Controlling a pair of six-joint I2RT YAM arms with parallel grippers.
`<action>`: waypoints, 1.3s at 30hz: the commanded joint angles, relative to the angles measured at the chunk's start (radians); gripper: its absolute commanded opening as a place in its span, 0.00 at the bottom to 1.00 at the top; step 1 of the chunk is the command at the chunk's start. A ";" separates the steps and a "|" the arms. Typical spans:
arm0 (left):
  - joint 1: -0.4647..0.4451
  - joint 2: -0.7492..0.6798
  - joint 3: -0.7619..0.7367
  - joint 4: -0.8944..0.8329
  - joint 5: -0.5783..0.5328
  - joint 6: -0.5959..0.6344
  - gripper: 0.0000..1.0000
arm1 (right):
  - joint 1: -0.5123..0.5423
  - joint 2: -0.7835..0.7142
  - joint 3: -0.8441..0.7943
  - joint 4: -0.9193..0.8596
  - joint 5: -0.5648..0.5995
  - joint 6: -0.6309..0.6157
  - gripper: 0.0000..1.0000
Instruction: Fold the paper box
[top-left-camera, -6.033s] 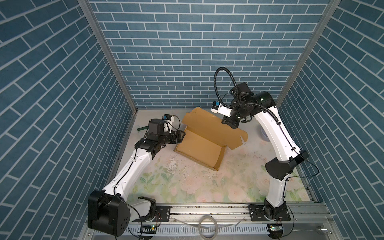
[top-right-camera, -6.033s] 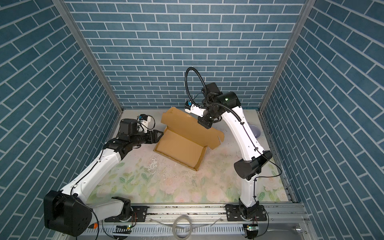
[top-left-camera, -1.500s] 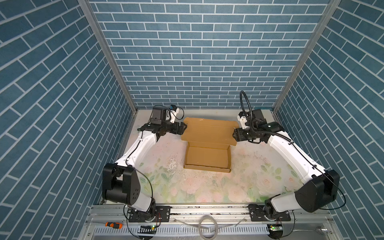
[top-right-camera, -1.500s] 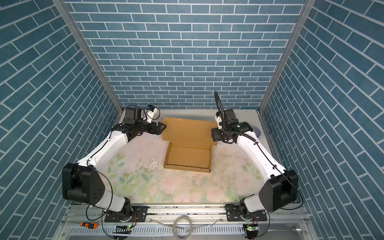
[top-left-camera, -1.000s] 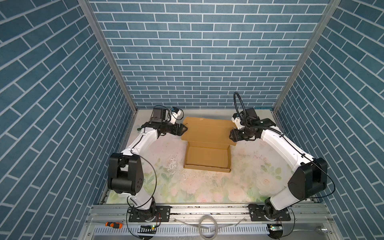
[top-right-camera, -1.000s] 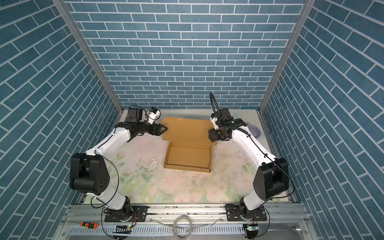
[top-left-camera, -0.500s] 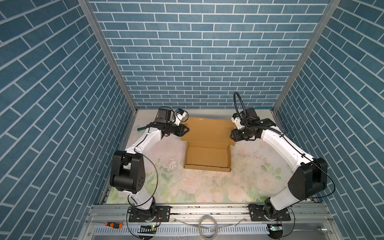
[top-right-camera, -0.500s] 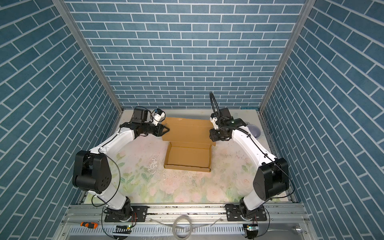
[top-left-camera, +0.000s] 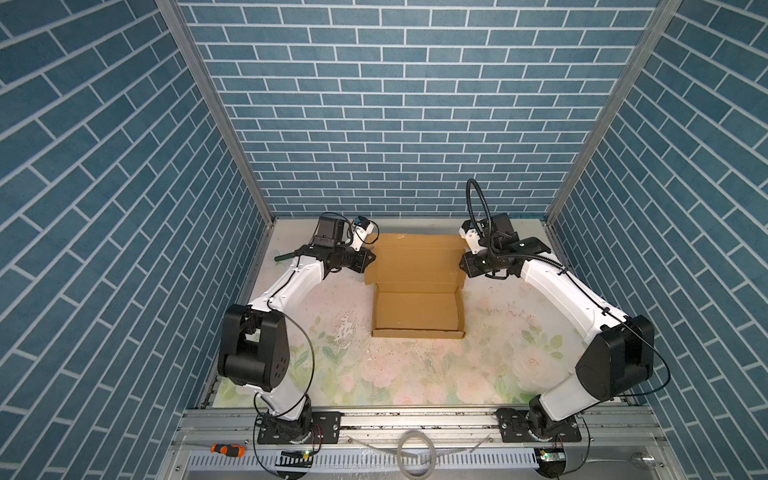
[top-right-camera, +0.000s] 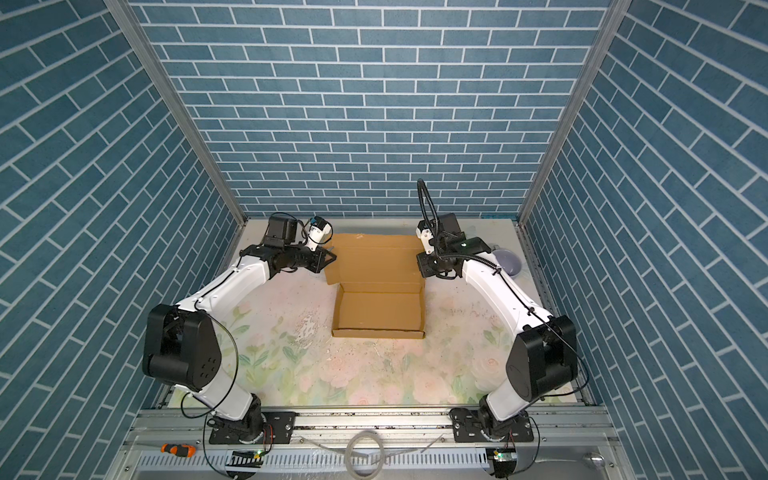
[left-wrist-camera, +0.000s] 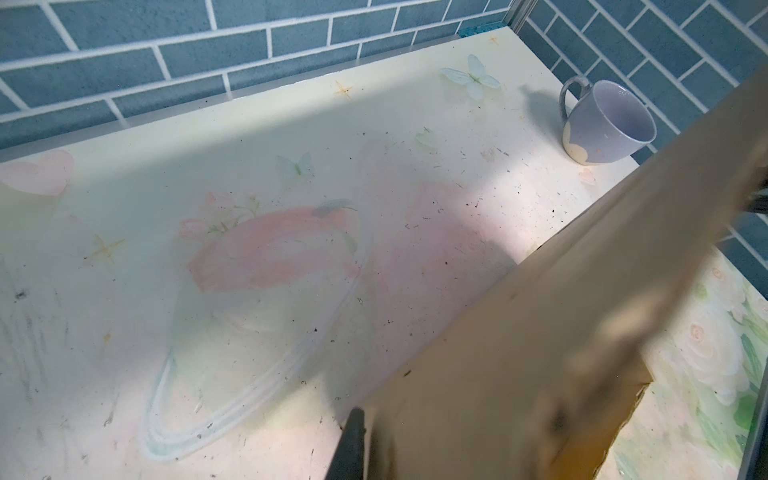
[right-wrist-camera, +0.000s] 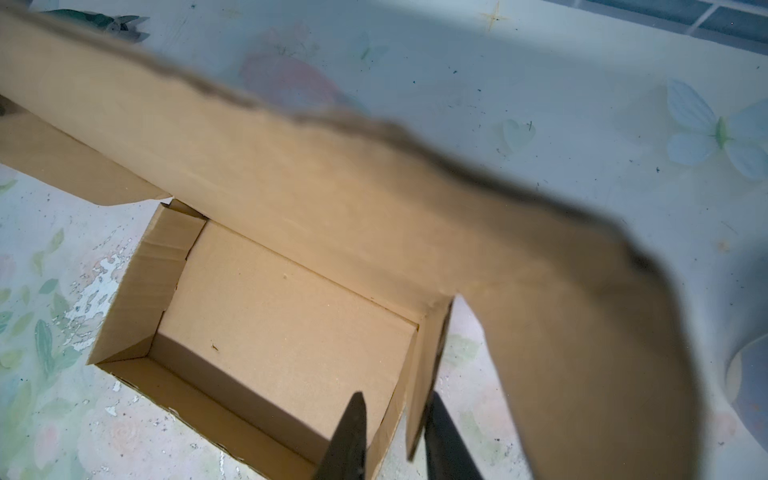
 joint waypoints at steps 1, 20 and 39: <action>-0.013 -0.041 -0.017 0.011 -0.001 -0.023 0.11 | 0.013 -0.024 -0.043 0.019 -0.010 -0.026 0.22; -0.068 -0.174 -0.199 0.266 -0.188 -0.112 0.00 | 0.033 -0.083 -0.122 0.122 0.046 0.042 0.09; -0.163 -0.202 -0.290 0.468 -0.362 -0.131 0.00 | 0.033 -0.172 -0.213 0.215 0.142 0.028 0.05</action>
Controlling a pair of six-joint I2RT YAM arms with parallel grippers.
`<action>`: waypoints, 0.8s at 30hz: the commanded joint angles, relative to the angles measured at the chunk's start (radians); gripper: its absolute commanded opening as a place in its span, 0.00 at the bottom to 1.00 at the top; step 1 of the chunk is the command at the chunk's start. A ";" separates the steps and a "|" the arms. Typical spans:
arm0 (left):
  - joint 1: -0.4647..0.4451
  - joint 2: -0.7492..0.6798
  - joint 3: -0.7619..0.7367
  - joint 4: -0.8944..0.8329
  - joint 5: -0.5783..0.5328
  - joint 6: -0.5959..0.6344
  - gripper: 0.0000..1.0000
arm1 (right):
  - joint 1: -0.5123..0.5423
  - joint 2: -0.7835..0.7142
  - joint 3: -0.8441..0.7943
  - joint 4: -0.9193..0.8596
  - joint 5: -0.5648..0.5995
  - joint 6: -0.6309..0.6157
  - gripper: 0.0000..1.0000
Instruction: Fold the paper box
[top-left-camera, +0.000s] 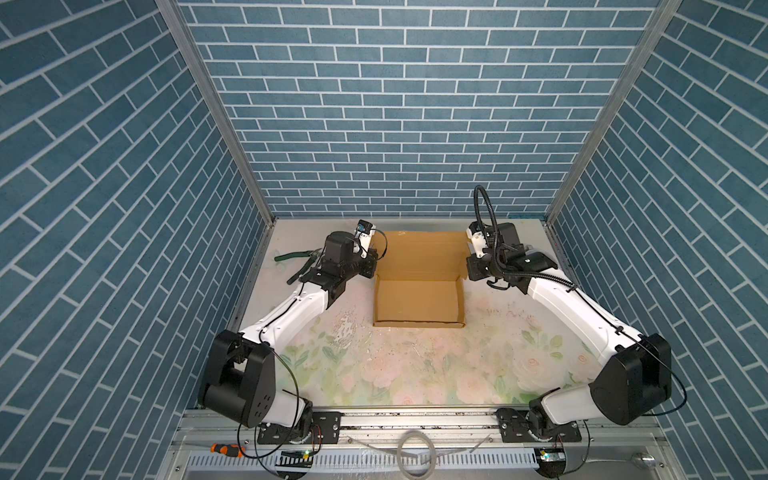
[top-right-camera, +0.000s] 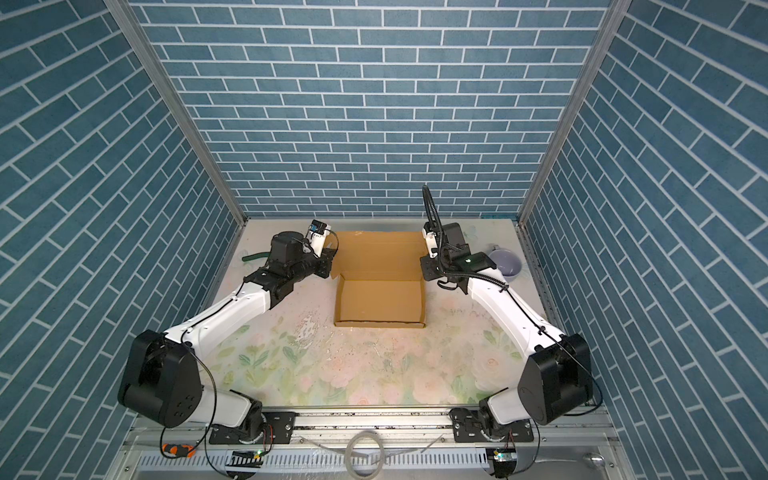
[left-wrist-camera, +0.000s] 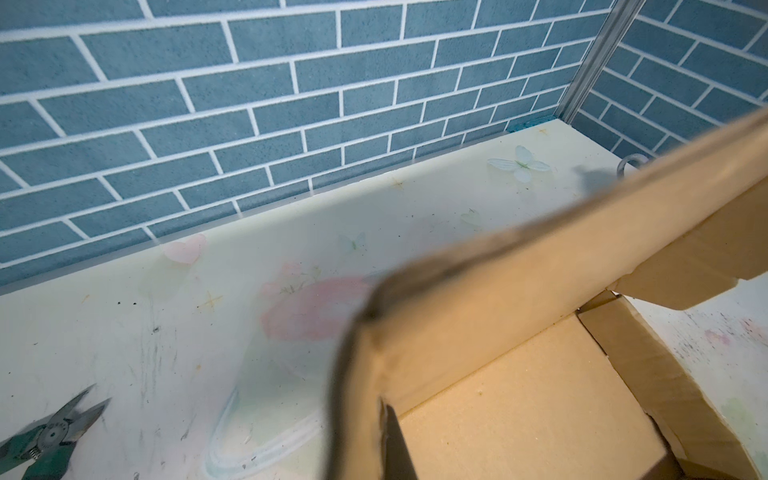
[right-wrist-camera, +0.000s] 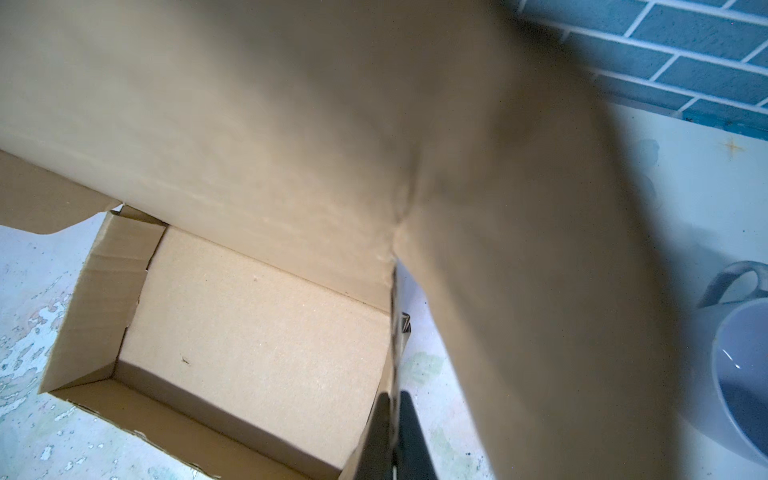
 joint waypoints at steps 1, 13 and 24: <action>-0.021 -0.023 -0.026 0.077 -0.014 -0.027 0.00 | 0.010 -0.037 -0.043 0.039 0.002 -0.011 0.04; -0.071 -0.050 -0.105 0.148 -0.073 -0.061 0.00 | 0.010 -0.106 -0.146 0.105 -0.009 0.006 0.02; -0.086 -0.075 -0.085 0.103 -0.114 -0.189 0.00 | 0.016 -0.145 -0.190 0.120 -0.017 0.041 0.00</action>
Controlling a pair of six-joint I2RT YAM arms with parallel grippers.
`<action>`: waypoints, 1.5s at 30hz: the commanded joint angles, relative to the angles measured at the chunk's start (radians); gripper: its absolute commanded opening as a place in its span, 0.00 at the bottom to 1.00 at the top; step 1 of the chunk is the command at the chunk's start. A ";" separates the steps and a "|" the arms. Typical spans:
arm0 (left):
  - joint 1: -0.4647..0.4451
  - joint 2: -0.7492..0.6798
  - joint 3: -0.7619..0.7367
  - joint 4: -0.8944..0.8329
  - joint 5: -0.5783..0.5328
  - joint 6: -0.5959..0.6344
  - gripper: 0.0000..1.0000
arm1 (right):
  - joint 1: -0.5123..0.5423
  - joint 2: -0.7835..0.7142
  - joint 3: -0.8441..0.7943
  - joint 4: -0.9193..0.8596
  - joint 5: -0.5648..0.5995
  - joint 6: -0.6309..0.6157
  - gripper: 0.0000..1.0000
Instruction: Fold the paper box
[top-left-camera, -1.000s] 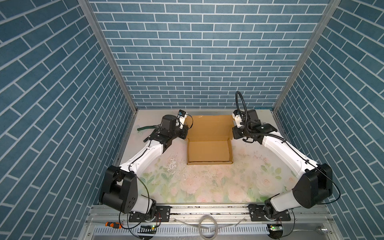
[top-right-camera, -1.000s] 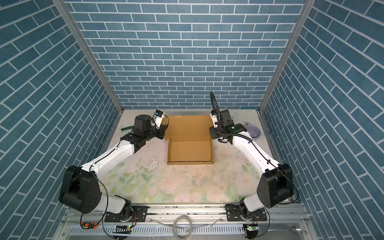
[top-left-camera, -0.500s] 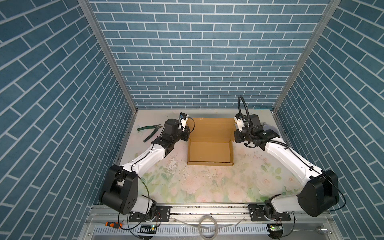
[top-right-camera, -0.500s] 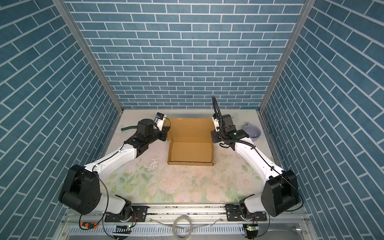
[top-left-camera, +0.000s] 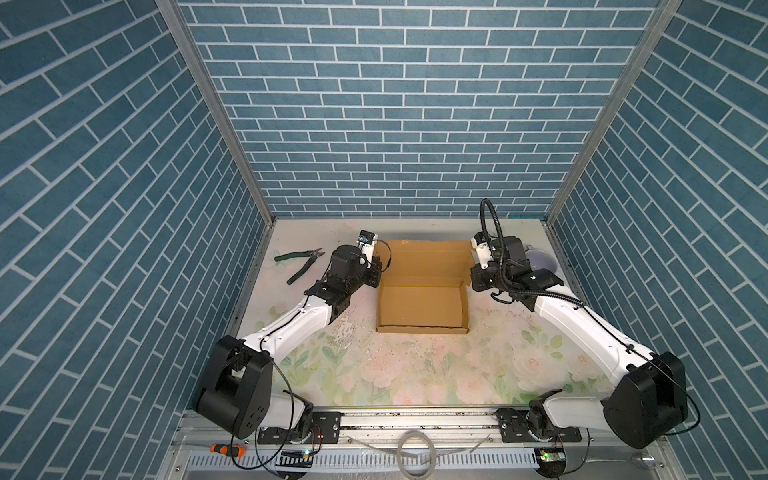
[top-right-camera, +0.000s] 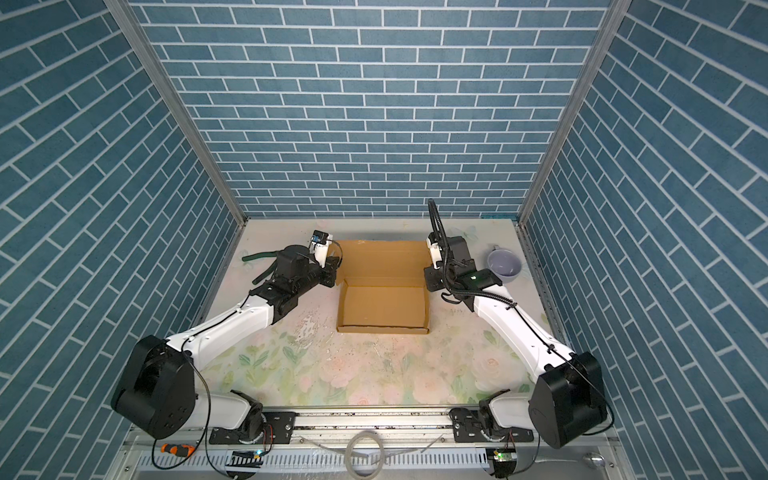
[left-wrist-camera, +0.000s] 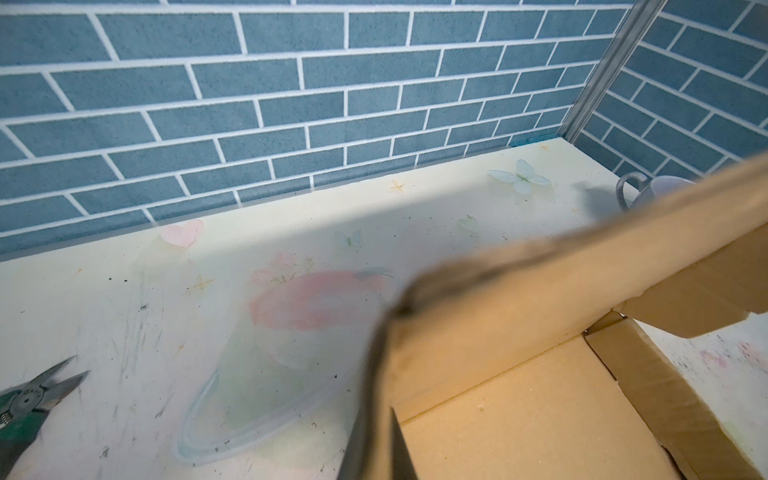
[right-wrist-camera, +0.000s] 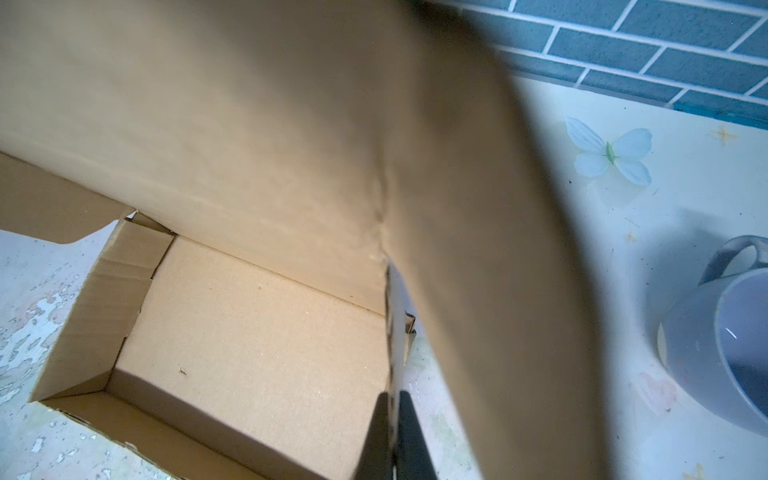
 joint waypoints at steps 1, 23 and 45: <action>-0.013 -0.020 0.041 -0.008 -0.002 -0.109 0.00 | 0.013 -0.021 -0.031 0.028 -0.020 0.028 0.00; -0.143 0.015 -0.094 0.183 -0.100 -0.222 0.00 | 0.019 -0.105 -0.164 0.095 0.032 0.115 0.00; -0.187 0.001 -0.134 0.321 -0.108 -0.150 0.00 | 0.076 -0.244 -0.408 0.430 0.130 0.158 0.00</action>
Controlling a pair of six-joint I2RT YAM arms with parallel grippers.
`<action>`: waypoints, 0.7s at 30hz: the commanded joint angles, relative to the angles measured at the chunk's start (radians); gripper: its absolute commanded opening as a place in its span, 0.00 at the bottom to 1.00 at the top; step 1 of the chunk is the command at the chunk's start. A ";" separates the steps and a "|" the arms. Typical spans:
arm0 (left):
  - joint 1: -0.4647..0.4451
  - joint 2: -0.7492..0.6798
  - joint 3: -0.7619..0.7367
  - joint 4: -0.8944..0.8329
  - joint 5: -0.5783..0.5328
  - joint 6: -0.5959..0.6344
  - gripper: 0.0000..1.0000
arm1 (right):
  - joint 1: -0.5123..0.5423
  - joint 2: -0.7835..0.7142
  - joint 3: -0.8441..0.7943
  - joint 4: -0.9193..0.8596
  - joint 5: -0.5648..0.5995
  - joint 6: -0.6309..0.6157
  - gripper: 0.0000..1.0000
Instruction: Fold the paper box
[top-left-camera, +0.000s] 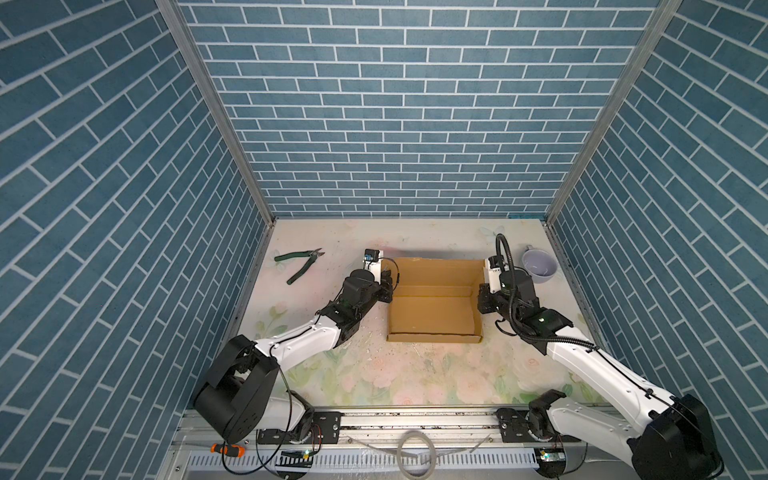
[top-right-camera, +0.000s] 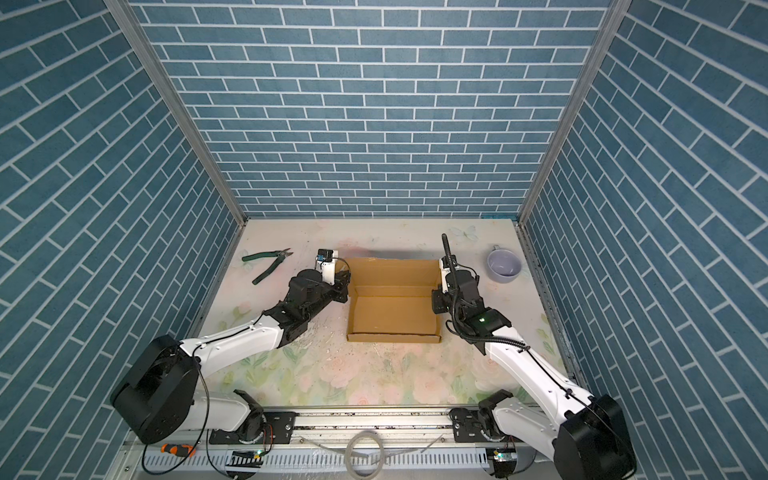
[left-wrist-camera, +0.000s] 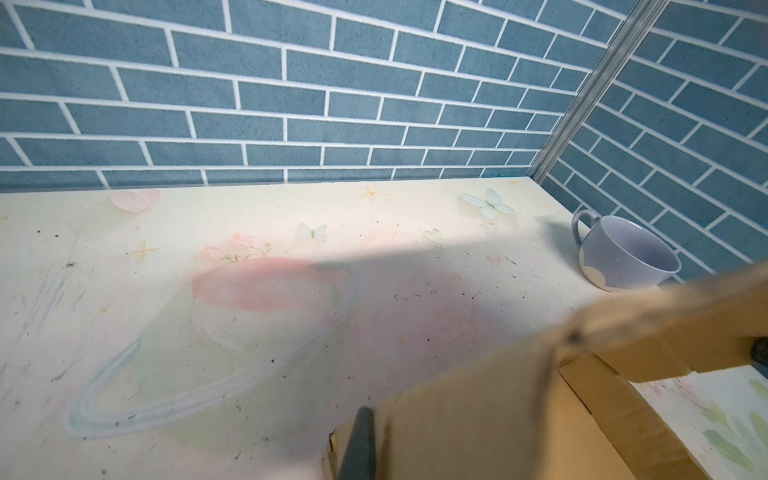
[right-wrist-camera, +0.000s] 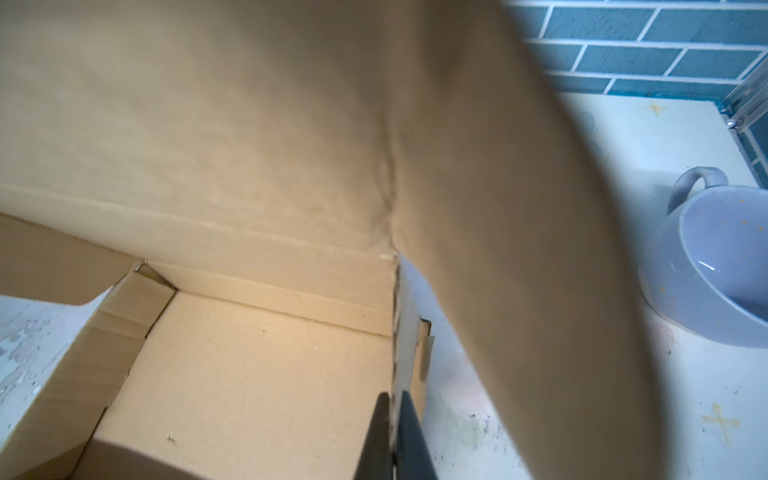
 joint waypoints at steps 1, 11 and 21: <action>-0.023 0.019 0.081 0.034 0.043 0.031 0.00 | 0.021 0.016 -0.009 0.138 -0.011 0.026 0.00; -0.021 0.037 0.051 -0.023 0.054 0.030 0.09 | 0.020 -0.021 -0.109 0.252 0.012 -0.003 0.00; -0.018 -0.004 0.035 -0.144 0.053 0.036 0.20 | 0.020 -0.034 -0.146 0.271 0.021 -0.017 0.00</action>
